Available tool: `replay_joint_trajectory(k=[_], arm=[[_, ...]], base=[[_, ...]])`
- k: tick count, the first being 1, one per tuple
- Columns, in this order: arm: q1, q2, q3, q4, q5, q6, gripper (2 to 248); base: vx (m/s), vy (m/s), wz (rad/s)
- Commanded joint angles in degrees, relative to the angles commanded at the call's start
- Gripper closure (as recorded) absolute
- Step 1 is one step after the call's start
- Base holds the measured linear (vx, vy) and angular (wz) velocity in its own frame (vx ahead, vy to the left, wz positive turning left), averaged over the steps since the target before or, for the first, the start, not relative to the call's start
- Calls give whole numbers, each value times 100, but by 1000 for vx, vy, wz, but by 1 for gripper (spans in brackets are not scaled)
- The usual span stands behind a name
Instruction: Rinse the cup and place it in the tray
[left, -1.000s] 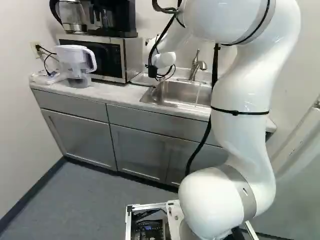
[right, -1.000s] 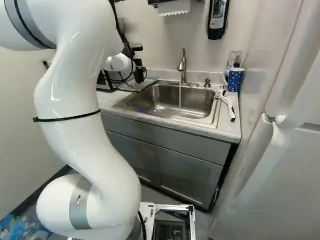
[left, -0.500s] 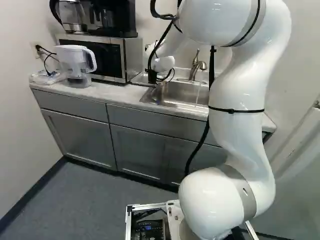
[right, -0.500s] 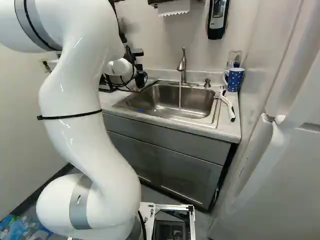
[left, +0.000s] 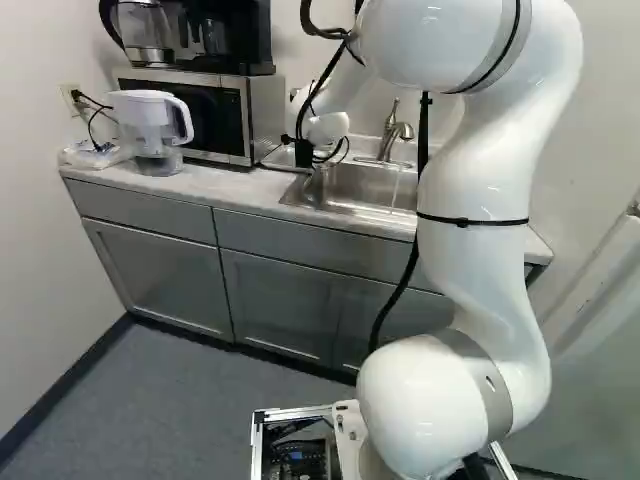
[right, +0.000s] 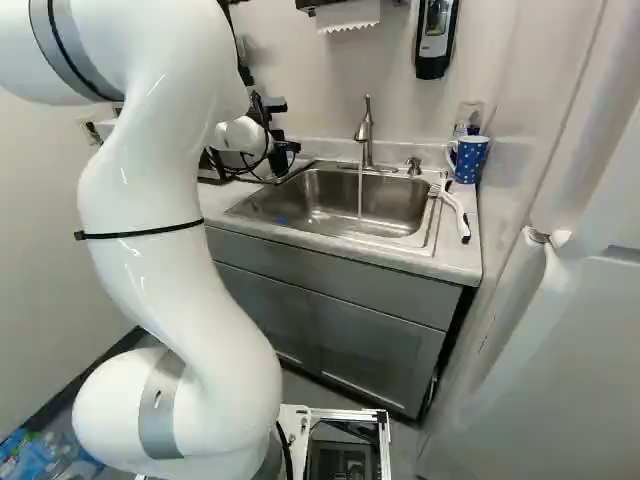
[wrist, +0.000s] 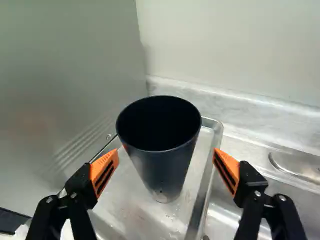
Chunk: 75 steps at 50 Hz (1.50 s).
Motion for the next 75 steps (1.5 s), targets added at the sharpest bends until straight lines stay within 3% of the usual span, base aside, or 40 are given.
replay_joint_trajectory(k=[75], arm=[[0, 481, -227, 0, 0, 0, 3]], base=[[0, 0, 0]])
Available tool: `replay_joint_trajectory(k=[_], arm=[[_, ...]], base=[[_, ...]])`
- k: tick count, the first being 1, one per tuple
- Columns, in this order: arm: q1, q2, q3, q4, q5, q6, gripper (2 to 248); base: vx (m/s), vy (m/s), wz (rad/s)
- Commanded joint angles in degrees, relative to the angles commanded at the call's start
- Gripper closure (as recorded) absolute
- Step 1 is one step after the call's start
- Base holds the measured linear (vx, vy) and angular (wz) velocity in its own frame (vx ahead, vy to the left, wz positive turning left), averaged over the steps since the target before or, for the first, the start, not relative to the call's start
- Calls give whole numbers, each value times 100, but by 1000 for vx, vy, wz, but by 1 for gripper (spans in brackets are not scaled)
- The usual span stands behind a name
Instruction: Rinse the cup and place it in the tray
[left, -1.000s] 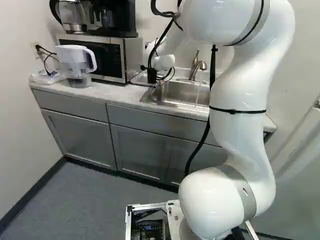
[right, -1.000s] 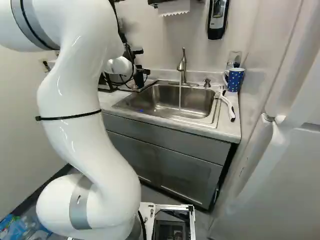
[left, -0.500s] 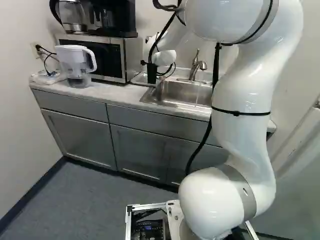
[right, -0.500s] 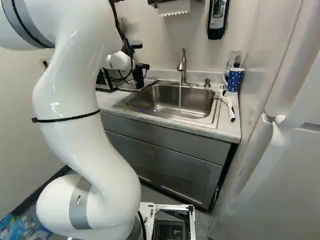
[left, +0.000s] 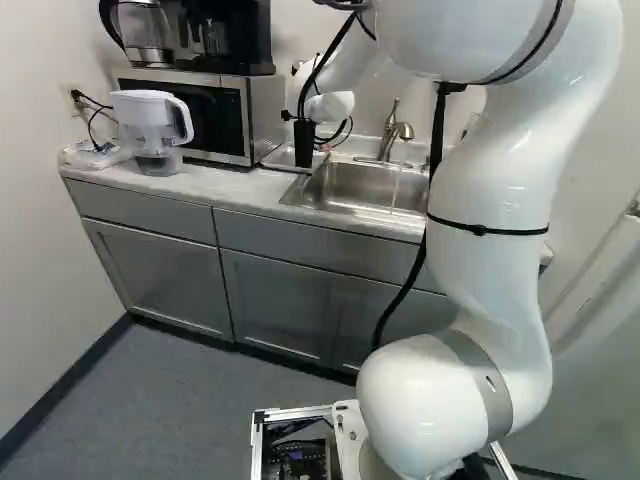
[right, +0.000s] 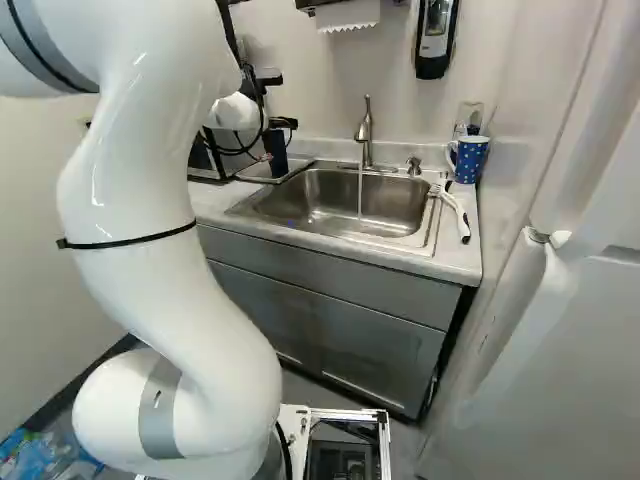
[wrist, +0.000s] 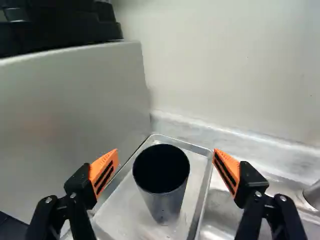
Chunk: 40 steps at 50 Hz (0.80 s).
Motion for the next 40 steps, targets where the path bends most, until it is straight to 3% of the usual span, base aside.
replay_joint_trajectory(k=[25, 40], arm=[[-36, 152, -128, 0, 0, 0, 3], [-180, 354, -80, 0, 0, 0, 3]], base=[[0, 0, 0], [0, 0, 0]])
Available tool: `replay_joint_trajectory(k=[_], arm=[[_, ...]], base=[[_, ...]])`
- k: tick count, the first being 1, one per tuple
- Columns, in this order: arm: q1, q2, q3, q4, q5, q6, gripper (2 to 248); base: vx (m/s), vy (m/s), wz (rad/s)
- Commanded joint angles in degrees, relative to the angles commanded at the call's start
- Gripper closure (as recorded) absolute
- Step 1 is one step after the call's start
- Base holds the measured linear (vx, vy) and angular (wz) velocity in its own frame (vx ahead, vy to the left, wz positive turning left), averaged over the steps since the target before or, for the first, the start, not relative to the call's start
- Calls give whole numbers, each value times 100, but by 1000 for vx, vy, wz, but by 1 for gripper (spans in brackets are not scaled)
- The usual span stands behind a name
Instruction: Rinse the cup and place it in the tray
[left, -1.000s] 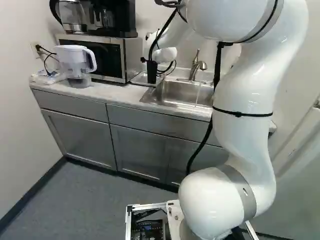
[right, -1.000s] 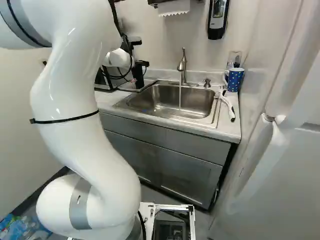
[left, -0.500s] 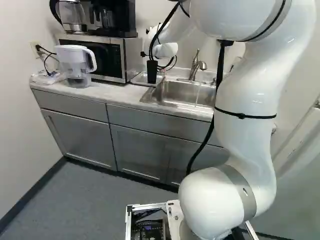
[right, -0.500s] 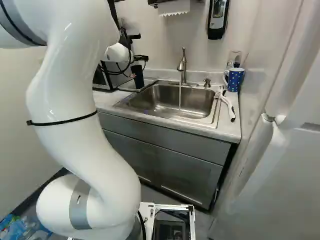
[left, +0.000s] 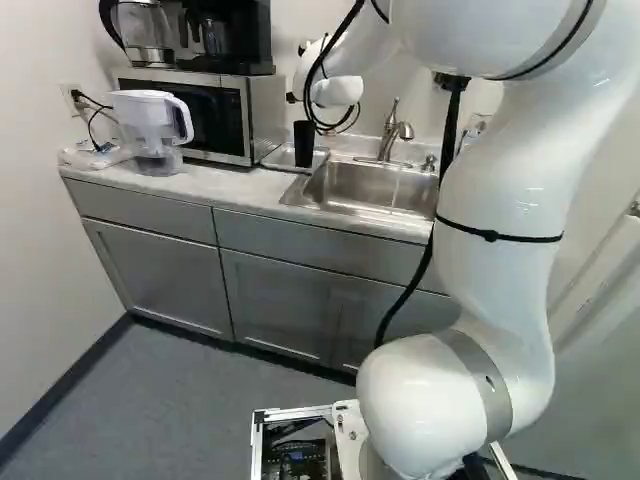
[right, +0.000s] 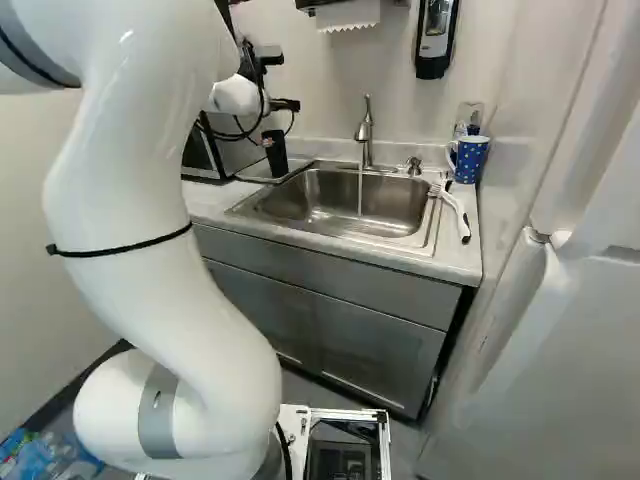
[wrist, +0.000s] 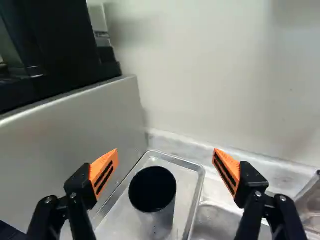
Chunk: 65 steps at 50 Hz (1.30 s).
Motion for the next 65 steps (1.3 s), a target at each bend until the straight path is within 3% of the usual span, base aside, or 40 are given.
replay_joint_trajectory(k=[43, 65], arm=[[-621, 660, 648, 0, 0, 0, 3], [-959, 667, 499, 0, 0, 0, 3]], base=[[0, 0, 0], [0, 0, 0]])
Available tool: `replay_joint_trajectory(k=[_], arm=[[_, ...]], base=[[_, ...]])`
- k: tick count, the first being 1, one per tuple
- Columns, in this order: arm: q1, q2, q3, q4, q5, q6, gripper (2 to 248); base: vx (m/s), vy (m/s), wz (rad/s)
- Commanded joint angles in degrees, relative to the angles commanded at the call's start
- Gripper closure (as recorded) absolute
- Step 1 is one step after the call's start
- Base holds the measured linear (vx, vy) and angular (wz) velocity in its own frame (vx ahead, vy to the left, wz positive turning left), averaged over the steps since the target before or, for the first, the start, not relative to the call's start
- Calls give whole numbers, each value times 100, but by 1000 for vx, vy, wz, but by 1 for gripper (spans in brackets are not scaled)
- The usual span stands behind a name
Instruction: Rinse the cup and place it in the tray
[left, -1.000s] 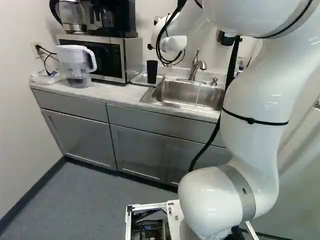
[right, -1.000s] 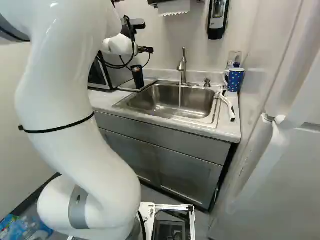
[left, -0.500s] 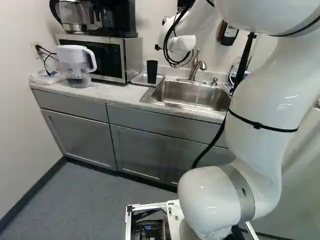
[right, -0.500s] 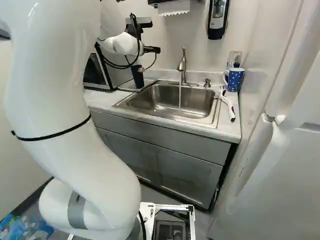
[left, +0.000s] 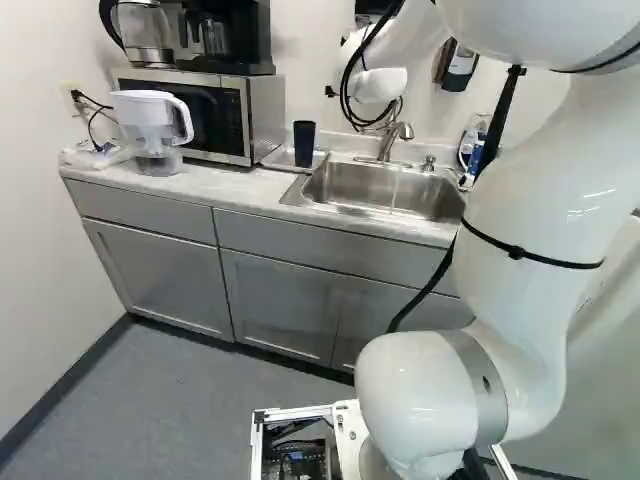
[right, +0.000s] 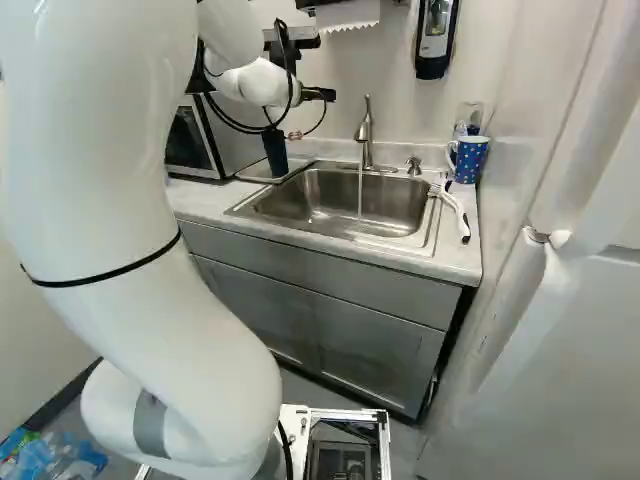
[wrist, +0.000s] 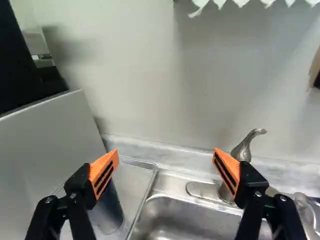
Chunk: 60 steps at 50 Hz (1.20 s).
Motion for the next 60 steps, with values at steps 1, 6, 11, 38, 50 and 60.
replay_joint_trajectory(k=[1, 6, 11, 38, 50, 60], arm=[[-14, -2, -13, 0, 0, 0, 3], [-89, -22, -93, 0, -1, 0, 3], [-153, -71, -203, 0, -33, 0, 3], [-347, -645, -1146, 0, -589, 0, 3], [-442, -792, -1451, 0, -965, 0, 3], [-547, -862, -1648, 0, -1081, 0, 3]], base=[[0, 0, 0], [0, 0, 0], [0, 0, 0], [0, 0, 0], [0, 0, 0], [0, 0, 0]])
